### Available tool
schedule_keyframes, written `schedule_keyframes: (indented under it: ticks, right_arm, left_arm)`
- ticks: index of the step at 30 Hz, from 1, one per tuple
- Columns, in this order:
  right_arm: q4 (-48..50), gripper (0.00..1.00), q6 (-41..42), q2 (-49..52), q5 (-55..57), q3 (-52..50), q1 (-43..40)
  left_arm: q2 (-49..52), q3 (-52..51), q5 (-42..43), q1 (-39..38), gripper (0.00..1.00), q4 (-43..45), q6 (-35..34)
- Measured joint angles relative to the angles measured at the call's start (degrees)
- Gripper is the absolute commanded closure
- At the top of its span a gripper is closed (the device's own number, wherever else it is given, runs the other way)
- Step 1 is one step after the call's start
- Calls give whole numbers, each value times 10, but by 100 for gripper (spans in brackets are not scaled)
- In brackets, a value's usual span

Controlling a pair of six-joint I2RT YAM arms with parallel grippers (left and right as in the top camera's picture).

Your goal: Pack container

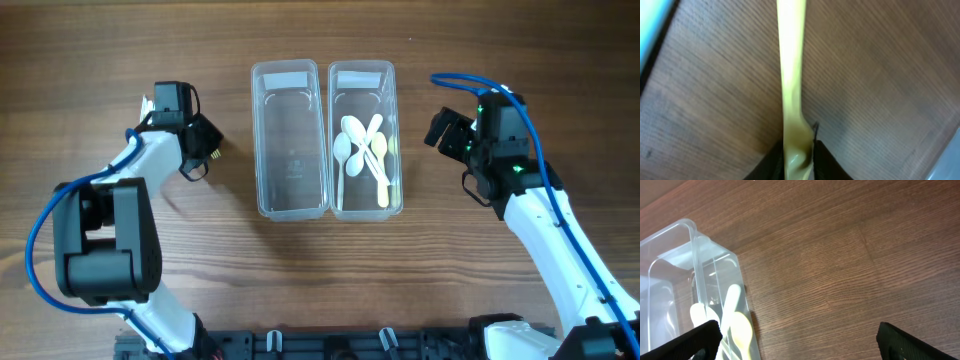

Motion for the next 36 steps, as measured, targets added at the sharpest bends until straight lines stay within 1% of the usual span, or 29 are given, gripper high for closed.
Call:
schedule_keyframes:
  ticks: [5,10,11,12,13,14,24,28,33,36]
  right_arm:
    - [0,0,0,0,0,0,0]
    - [0,0,0,0,0,0,0]
    - [0,0,0,0,0,0,0]
    - [0,0,0,0,0,0,0]
    - [0,0,0,0,0,0,0]
    - [0,0,0,0,0,0,0]
    - [0,0,0,0,0,0,0]
    - [0,0,0,0,0,0,0]
    - [0,0,0,0,0,0,0]
    - [0,0,0,0,0,0,0]
  left_arm:
    - [-7,4,10,0,75,-56,0]
    - [-10,7,14,0,74,-90,0]
    - [-10,8,14,0,71,-90,0]
    - [-10,8,14,0,66,-89,0]
    - [-10,8,14,0,52,-88,0]
    - [-10,8,15,0,47,-83,-1]
    - [-12,5,10,-4,35,-39,13]
    - [-12,4,7,-4,35,-32,19]
    - [-12,3,-1,-4,47,-33,24]
    - [-11,3,-11,-4,48,-36,27]
